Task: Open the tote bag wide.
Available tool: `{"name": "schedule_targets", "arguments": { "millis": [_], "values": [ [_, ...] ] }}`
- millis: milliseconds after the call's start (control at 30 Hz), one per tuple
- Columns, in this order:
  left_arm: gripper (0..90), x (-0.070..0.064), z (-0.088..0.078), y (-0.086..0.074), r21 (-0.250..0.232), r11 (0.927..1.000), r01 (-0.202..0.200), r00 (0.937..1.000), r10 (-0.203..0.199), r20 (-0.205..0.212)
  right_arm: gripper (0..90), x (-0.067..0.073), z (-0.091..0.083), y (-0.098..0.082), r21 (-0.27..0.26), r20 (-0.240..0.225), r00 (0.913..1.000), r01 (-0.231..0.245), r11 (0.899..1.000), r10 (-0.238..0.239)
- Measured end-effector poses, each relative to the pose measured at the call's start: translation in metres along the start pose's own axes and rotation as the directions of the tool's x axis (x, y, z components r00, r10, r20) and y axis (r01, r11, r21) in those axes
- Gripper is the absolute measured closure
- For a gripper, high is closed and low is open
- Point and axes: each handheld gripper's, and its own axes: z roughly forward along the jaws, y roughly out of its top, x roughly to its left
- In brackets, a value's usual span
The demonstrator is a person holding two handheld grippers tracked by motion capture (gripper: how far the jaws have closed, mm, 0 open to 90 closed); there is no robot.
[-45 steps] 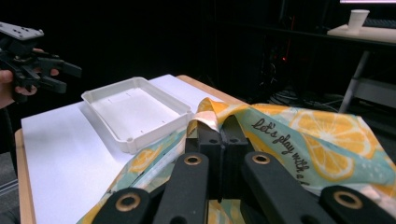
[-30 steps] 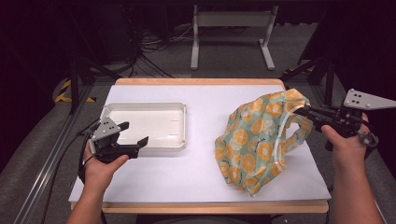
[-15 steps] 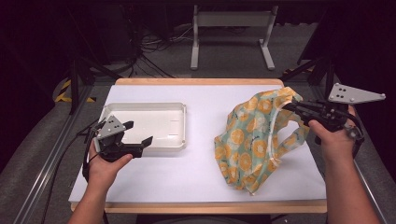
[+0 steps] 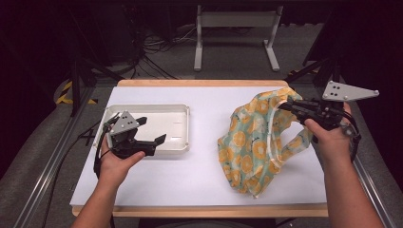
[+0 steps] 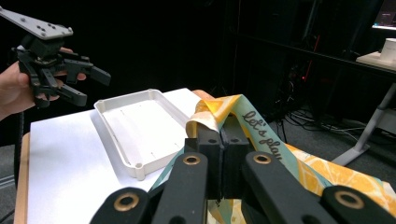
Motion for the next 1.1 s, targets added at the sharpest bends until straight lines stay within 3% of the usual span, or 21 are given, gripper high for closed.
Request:
{"name": "schedule_targets", "arguments": {
  "millis": [67,267,533,767,867,1100],
  "values": [
    [11.8,-0.003,0.003,0.005,-0.002,1.0000,-0.008,1.0000,0.008,0.004,89.1,0.001,0.004,0.002,0.003,-0.007,0.9999,0.008,1.000,-0.008],
    [11.8,-0.011,0.014,0.016,-0.023,0.9993,-0.031,0.9960,0.033,0.083,89.1,0.003,0.012,0.006,-0.003,-0.024,0.9996,0.013,1.000,-0.013],
    [12.8,-0.018,0.025,0.027,-0.044,0.9987,-0.025,0.9935,0.030,0.110,88.9,0.008,0.025,0.012,0.002,-0.046,0.9983,0.036,0.999,-0.036],
    [17.5,-0.031,0.039,0.045,-0.106,0.9939,-0.030,0.9798,0.050,0.194,88.6,0.012,0.039,0.014,0.010,-0.064,0.9969,0.047,0.999,-0.046],
    [17.2,-0.033,0.042,0.050,-0.113,0.9929,-0.039,0.9775,0.061,0.202,88.6,0.013,0.042,0.015,0.012,-0.066,0.9967,0.049,0.999,-0.049],
    [14.3,-0.050,0.064,0.068,-0.112,0.9928,-0.044,0.9657,0.071,0.250,88.6,0.017,0.052,0.018,0.011,-0.084,0.9946,0.061,0.998,-0.059]
  ]
}}
